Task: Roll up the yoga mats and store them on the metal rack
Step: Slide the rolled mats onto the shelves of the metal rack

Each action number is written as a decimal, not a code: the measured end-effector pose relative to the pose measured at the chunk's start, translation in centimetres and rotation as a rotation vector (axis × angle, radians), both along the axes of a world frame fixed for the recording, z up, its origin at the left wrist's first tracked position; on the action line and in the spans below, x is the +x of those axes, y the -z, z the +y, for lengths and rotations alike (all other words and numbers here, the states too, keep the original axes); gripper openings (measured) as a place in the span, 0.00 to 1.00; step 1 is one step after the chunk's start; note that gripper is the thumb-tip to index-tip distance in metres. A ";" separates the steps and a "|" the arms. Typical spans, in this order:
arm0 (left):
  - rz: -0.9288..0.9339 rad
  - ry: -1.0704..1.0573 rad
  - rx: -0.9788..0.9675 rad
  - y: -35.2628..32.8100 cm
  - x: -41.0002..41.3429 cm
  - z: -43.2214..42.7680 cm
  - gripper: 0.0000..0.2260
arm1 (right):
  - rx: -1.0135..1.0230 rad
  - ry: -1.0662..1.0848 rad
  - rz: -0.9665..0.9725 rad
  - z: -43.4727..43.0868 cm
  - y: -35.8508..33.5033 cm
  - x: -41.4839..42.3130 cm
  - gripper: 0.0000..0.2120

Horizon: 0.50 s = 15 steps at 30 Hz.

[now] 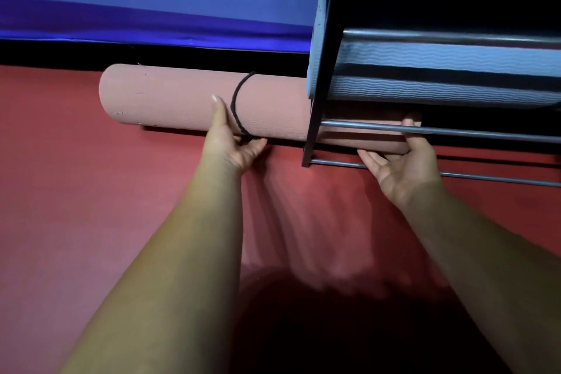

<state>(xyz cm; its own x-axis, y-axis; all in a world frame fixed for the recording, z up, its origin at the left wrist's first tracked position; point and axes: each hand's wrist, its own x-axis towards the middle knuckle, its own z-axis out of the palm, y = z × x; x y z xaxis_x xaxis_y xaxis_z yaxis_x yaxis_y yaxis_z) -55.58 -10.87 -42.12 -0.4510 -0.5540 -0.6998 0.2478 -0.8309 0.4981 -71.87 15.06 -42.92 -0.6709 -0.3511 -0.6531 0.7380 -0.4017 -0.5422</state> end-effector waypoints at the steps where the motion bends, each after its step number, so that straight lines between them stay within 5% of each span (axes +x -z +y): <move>1: -0.037 0.056 -0.036 0.2 -0.3 0.6 0.37 | 0.007 -0.003 0.012 0.2 -0.2 -0.1 0.29; 15: -0.105 0.183 -0.155 -0.3 0.7 2.4 0.30 | 0.103 -0.140 -0.043 -5.6 -1.1 3.3 0.28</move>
<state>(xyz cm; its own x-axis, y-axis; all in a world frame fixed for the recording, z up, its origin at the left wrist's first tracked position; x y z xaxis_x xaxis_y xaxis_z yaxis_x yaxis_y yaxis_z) -54.89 -8.48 -41.78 -0.4832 -0.5742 -0.6610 0.0402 -0.7687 0.6383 -68.60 9.49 -41.87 -0.5906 -0.3692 -0.7176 0.8064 -0.2371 -0.5417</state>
